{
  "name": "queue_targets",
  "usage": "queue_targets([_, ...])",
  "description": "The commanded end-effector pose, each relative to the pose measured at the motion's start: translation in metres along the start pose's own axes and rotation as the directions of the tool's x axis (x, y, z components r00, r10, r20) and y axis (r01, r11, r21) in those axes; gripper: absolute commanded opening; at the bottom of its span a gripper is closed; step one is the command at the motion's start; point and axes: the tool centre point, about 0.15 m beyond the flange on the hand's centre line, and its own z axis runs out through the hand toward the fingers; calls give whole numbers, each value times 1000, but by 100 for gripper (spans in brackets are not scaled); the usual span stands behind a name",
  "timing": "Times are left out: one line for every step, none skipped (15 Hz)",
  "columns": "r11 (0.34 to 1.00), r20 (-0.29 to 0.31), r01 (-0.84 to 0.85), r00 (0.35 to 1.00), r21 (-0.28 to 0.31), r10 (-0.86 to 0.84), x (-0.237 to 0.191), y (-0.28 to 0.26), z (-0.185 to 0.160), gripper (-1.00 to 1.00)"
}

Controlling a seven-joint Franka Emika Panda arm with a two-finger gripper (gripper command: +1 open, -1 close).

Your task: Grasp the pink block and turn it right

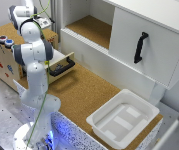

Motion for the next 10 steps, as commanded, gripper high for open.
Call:
queue_targets([1000,46,18,999,-14,-17,12,-7,-4,-100])
queue_targets([1000,41,23,999,-9,-22,14,-10,-4,-100])
queue_targets([1000,38,25,999,-2,-25,15,-13,-4,-100])
queue_targets([999,42,32,999,3,-33,16,-15,-3,-100])
queue_targets([999,46,46,998,8,-46,17,-17,-5,-100])
queue_targets([998,45,61,997,13,-62,16,-19,-8,-100])
queue_targets([997,43,76,996,7,-76,15,-19,-16,-100])
queue_targets([995,42,98,994,10,-98,15,-18,-24,-100])
queue_targets([993,29,114,993,12,-114,14,-15,-32,-100])
queue_targets([990,27,138,990,5,-138,13,-11,-39,-100])
